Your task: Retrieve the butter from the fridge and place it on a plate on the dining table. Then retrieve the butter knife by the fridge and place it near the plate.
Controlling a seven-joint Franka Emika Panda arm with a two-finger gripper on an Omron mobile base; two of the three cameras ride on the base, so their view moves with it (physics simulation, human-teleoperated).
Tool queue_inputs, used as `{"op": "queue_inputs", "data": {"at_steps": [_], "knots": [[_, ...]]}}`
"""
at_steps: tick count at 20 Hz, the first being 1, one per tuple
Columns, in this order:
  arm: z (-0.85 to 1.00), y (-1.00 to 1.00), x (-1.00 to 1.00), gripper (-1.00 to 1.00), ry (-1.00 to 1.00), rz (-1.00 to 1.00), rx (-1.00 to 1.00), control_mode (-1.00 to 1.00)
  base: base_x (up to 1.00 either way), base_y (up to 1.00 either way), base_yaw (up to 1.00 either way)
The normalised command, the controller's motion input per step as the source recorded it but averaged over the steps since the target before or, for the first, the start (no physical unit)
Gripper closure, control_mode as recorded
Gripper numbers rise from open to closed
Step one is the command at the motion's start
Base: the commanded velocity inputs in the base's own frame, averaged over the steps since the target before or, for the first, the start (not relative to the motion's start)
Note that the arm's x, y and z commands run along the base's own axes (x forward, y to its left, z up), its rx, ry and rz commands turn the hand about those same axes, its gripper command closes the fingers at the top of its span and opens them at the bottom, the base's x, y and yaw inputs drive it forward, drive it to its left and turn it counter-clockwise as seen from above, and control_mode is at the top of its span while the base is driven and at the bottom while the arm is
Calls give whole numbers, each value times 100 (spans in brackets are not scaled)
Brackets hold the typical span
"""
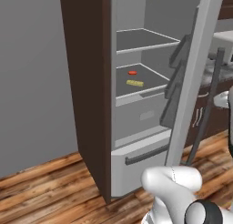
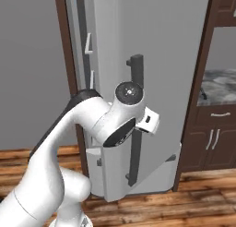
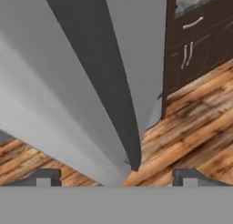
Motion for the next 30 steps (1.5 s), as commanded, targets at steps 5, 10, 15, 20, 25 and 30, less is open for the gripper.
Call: {"op": "queue_inputs", "data": {"at_steps": [5, 10, 15, 20, 25, 30], "knots": [[26, 9, -77, -100, 7, -33, -15, -100, 0, 0, 0], [4, 81, 0, -100, 33, -4, -47, -100, 0, 0, 0], [-8, 99, 8, -100, 40, 0, -44, -100, 0, 0, 0], [-4, 83, 33, -100, 51, 0, -20, -100, 0, 0, 0], [0, 56, 59, -100, 46, 0, -22, -100, 0, 0, 0], [0, 3, 70, -100, 29, 0, -22, -100, 0, 0, 0]]}}
